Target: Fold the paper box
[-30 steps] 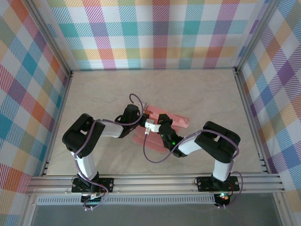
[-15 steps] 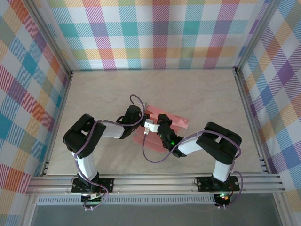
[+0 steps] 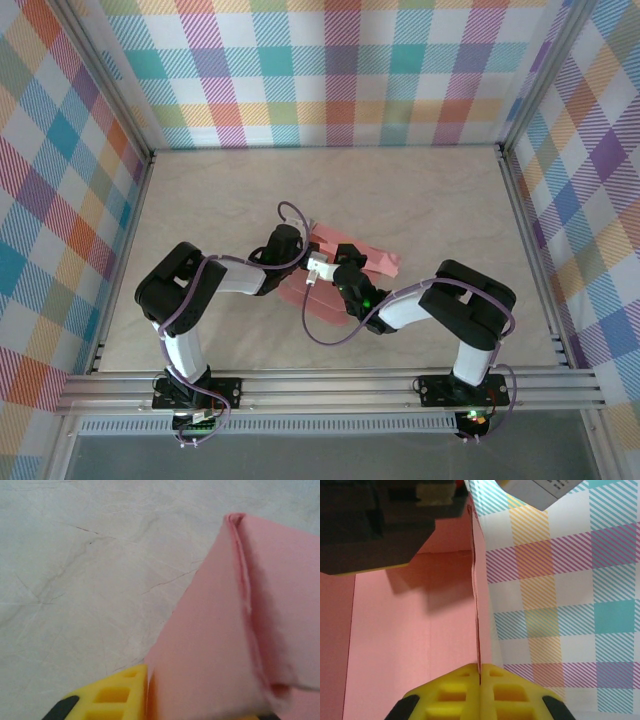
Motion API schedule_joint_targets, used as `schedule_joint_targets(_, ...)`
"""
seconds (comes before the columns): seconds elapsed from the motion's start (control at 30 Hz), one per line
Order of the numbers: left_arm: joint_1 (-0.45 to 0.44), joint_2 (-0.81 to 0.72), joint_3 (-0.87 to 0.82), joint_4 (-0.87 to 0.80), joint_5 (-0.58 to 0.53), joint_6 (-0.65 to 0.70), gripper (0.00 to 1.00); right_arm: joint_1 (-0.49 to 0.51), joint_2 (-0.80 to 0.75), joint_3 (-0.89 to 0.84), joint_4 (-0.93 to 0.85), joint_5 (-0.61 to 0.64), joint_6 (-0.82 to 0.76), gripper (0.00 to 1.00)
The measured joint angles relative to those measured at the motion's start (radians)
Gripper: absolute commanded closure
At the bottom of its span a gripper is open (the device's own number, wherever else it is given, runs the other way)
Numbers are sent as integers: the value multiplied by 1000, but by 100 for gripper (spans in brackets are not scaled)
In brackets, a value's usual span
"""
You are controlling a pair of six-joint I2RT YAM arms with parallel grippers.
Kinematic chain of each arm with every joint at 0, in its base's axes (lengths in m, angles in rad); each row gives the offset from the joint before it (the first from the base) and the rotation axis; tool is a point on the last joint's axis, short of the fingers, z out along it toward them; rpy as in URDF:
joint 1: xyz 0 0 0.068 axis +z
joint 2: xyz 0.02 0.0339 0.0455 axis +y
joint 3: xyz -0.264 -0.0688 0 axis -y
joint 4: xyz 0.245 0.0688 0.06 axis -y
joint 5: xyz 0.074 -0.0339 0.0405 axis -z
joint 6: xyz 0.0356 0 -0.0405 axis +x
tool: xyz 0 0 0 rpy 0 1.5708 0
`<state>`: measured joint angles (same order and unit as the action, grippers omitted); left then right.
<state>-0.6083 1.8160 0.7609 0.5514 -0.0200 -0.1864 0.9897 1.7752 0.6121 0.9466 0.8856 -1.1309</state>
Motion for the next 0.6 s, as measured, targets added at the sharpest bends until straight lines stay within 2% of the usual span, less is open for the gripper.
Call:
schedule_joint_targets(0.17,0,-6,-23,-9,0,8,72,-10,-19,-8,-17,-17,15,100)
schedule_joint_targets(0.6,0,-57,-32,-24,3,11,72,-20,-28,-10,-33,-30,25,100)
